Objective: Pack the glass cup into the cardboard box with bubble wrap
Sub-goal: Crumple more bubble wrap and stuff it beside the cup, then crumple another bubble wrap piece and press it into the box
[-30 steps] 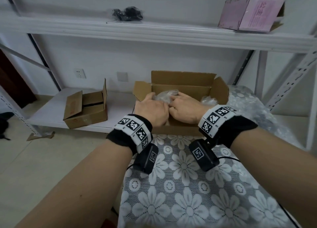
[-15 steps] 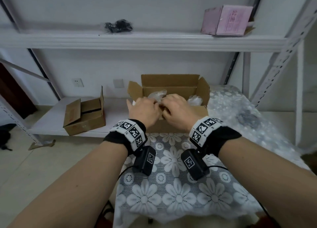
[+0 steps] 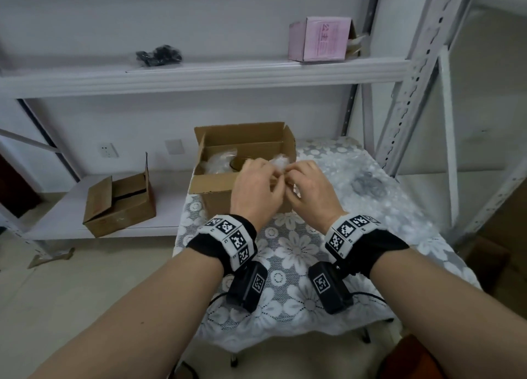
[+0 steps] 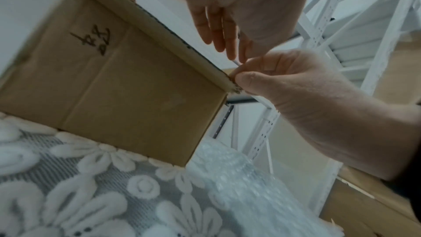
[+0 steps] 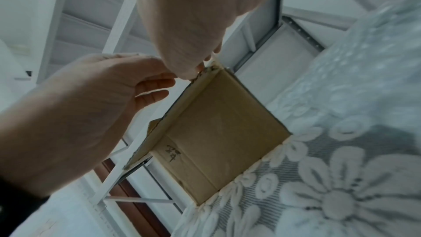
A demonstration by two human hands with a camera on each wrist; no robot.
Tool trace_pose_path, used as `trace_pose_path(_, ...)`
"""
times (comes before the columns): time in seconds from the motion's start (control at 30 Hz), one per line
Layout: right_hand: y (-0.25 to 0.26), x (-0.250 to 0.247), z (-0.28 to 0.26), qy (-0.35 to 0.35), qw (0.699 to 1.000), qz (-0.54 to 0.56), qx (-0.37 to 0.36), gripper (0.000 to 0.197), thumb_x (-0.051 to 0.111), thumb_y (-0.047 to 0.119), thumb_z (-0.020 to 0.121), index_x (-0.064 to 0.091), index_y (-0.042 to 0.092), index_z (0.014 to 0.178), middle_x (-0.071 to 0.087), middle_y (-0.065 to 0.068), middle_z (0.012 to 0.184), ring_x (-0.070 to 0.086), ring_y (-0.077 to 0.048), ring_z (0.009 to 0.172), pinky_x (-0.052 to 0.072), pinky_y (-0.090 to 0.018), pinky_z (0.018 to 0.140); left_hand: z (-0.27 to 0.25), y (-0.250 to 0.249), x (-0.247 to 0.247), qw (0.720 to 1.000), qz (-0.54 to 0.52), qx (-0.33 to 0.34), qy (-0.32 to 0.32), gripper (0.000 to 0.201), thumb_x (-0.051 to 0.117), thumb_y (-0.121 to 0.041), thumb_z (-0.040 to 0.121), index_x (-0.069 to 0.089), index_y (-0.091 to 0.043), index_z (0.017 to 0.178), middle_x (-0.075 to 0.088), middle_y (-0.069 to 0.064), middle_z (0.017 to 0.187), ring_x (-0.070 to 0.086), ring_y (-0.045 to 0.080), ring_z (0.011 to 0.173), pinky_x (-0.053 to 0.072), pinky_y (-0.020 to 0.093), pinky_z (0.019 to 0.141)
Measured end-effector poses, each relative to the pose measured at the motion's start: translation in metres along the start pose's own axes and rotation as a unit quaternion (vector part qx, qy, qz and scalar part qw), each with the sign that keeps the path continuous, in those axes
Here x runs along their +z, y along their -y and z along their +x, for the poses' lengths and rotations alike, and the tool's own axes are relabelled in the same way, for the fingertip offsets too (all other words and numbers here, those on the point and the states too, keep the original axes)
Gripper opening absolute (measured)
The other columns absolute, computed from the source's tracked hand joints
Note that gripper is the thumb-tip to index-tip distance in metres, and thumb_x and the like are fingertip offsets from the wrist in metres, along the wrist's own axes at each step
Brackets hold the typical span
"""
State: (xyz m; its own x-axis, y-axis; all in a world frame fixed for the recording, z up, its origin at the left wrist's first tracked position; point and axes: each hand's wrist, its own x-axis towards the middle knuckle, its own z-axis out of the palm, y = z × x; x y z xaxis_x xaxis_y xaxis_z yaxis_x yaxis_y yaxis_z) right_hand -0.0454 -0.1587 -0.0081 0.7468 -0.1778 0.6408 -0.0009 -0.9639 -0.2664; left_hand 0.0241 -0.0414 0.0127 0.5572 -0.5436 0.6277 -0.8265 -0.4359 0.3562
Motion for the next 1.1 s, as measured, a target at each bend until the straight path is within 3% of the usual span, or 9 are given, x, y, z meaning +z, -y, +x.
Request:
trace_pose_path(0.1, -0.015, -0.007, -0.017, 0.062, 0.995, -0.012, 0.071, 0.018, 0.058, 0.019, 0.089, 0.063, 0.011, 0.105, 0.059, -0.002, 0.106, 0.051, -0.019, 0.101, 0.047, -0.033, 0.087, -0.009, -0.015, 0.012, 0.999, -0.024, 0.020, 0.028, 0.010, 0.058, -0.023, 0.088, 0.065, -0.018, 0.085, 0.056, -0.008, 0.080, 0.047, 0.010, 0.079, 0.040, 0.023, 0.069)
trace_pose_path(0.23, -0.030, -0.008, -0.041, 0.314, 0.925, -0.062, 0.205, 0.062, 0.065, 0.033, 0.082, 0.041, 0.017, 0.137, 0.043, -0.007, 0.137, 0.040, -0.025, 0.125, 0.040, -0.041, 0.102, -0.018, -0.021, 0.027, 0.996, -0.020, 0.031, 0.080, 0.016, 0.056, -0.027, 0.090, 0.067, -0.016, 0.087, 0.060, -0.005, 0.089, 0.045, 0.010, 0.089, 0.036, 0.020, 0.076)
trace_pose_path(0.37, -0.042, 0.000, -0.064, 0.406, 0.869, -0.107, 0.262, 0.060, 0.068, 0.039, 0.074, 0.045, 0.021, 0.127, 0.042, -0.004, 0.134, 0.040, -0.025, 0.123, 0.040, -0.047, 0.100, -0.025, -0.024, 0.033, 0.996, -0.021, 0.039, 0.082, 0.014, 0.056, -0.025, 0.090, 0.067, -0.016, 0.088, 0.061, -0.005, 0.095, 0.041, 0.007, 0.092, 0.033, 0.017, 0.078)
trace_pose_path(0.5, -0.044, 0.000, -0.070, 0.382, 0.877, -0.128, 0.263, 0.052, 0.063, 0.020, 0.078, 0.044, 0.016, 0.126, 0.045, -0.005, 0.128, 0.043, -0.024, 0.119, 0.043, -0.044, 0.098, -0.034, -0.028, 0.036, 0.995, -0.033, 0.059, 0.078, 0.010, 0.059, -0.022, 0.088, 0.065, -0.015, 0.084, 0.062, -0.005, 0.088, 0.049, 0.010, 0.087, 0.039, 0.019, 0.073)
trace_pose_path(0.67, -0.048, -0.009, -0.072, 0.343, 0.887, -0.136, 0.277, 0.047, 0.071, 0.008, 0.074, 0.048, 0.007, 0.115, 0.049, -0.008, 0.116, 0.048, -0.024, 0.109, 0.046, -0.035, 0.092, -0.045, -0.022, 0.042, 0.970, -0.034, -0.029, 0.239, 0.015, 0.054, -0.025, 0.091, 0.067, -0.018, 0.091, 0.063, -0.007, 0.093, 0.056, 0.008, 0.086, 0.047, 0.024, 0.077)
trace_pose_path(0.77, -0.052, -0.011, -0.071, 0.279, 0.895, -0.053, 0.344, 0.007, 0.052, 0.004, 0.085, 0.054, 0.009, 0.089, 0.059, -0.009, 0.096, 0.056, -0.023, 0.084, 0.047, -0.030, 0.072, -0.052, -0.013, 0.046, 0.941, -0.066, -0.085, 0.321, 0.017, 0.057, -0.027, 0.090, 0.070, -0.018, 0.096, 0.069, -0.005, 0.097, 0.060, 0.008, 0.084, 0.052, 0.025, 0.078)
trace_pose_path(0.87, -0.052, -0.008, -0.068, 0.236, 0.876, 0.103, 0.407, 0.006, 0.056, 0.007, 0.085, 0.057, 0.009, 0.080, 0.063, -0.007, 0.088, 0.063, -0.022, 0.082, 0.052, -0.032, 0.072, -0.054, -0.012, 0.050, 0.927, -0.094, -0.125, 0.342, 0.034, 0.053, -0.044, 0.092, 0.068, -0.017, 0.105, 0.068, -0.003, 0.103, 0.061, 0.010, 0.089, 0.052, 0.030, 0.084)
trace_pose_path(1.0, -0.030, -0.011, -0.064, 0.262, 0.846, 0.269, 0.379, 0.011, 0.055, 0.005, 0.089, 0.062, 0.005, 0.080, 0.066, -0.011, 0.081, 0.061, -0.017, 0.070, 0.050, -0.026, 0.062, -0.054, -0.022, 0.050, 0.873, -0.203, -0.249, 0.366, 0.057, 0.039, -0.063, 0.090, 0.058, -0.015, 0.115, 0.067, 0.006, 0.107, 0.067, 0.024, 0.096, 0.052, 0.044, 0.090)
trace_pose_path(1.1, -0.014, -0.012, -0.062, 0.256, 0.837, 0.337, 0.345, 0.012, 0.057, 0.005, 0.088, 0.067, 0.011, 0.084, 0.069, -0.009, 0.088, 0.065, -0.017, 0.080, 0.052, -0.023, 0.072, -0.055, -0.026, 0.049, 0.815, -0.298, -0.348, 0.355, 0.073, 0.048, -0.072, 0.075, 0.053, -0.011, 0.115, 0.068, 0.011, 0.099, 0.072, 0.030, 0.078, 0.060, 0.046, 0.074)
